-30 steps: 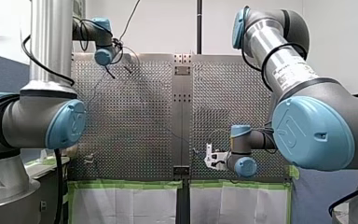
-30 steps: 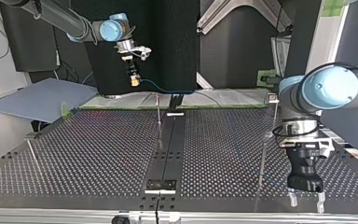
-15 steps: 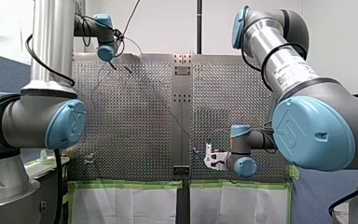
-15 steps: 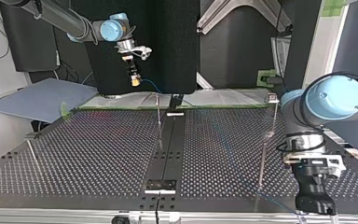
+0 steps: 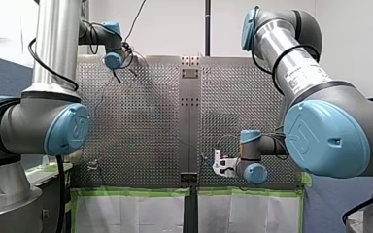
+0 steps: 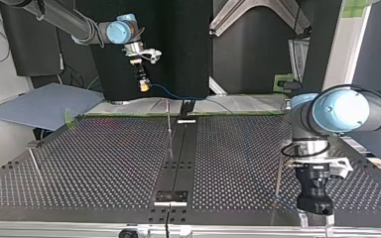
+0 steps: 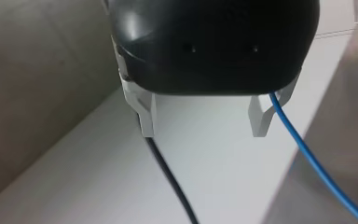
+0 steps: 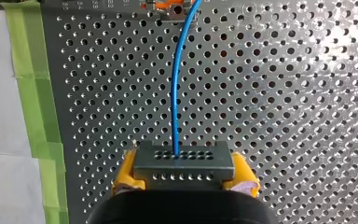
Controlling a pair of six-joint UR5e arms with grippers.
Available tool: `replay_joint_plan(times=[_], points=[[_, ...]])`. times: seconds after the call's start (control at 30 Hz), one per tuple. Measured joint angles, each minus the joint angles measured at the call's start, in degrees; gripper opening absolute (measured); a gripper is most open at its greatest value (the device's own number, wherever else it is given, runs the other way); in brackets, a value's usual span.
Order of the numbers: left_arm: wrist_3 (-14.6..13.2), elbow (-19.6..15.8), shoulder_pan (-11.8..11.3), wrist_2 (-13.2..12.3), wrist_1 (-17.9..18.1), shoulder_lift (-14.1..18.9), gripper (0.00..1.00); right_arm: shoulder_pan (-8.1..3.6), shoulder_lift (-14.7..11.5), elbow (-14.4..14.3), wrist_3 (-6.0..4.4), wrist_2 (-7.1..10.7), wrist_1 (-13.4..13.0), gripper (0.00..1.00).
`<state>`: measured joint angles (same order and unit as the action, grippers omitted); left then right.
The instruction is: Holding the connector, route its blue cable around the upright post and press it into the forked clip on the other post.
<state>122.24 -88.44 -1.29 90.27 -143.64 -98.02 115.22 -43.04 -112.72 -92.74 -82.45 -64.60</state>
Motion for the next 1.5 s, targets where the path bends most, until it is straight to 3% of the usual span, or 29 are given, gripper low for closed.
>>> replay_joint_plan(times=[0.27,0.87,1.13,1.5], points=[[-1.5,-0.3,0.6,1.0,-0.6,-2.0,0.98,0.01,0.0,0.0,0.0,0.0,-0.1,0.0],[-1.3,-5.8,0.8,1.4,1.8,-2.2,0.98,0.02,0.0,0.0,0.0,-0.01,-0.1,0.0],[-1.2,-6.4,0.7,1.4,2.1,-2.9,0.98,0.03,0.0,0.0,0.01,0.0,0.0,0.0],[2.3,-7.4,-0.8,1.5,3.1,-3.2,0.98,0.02,0.0,0.0,0.34,0.0,0.3,0.0]])
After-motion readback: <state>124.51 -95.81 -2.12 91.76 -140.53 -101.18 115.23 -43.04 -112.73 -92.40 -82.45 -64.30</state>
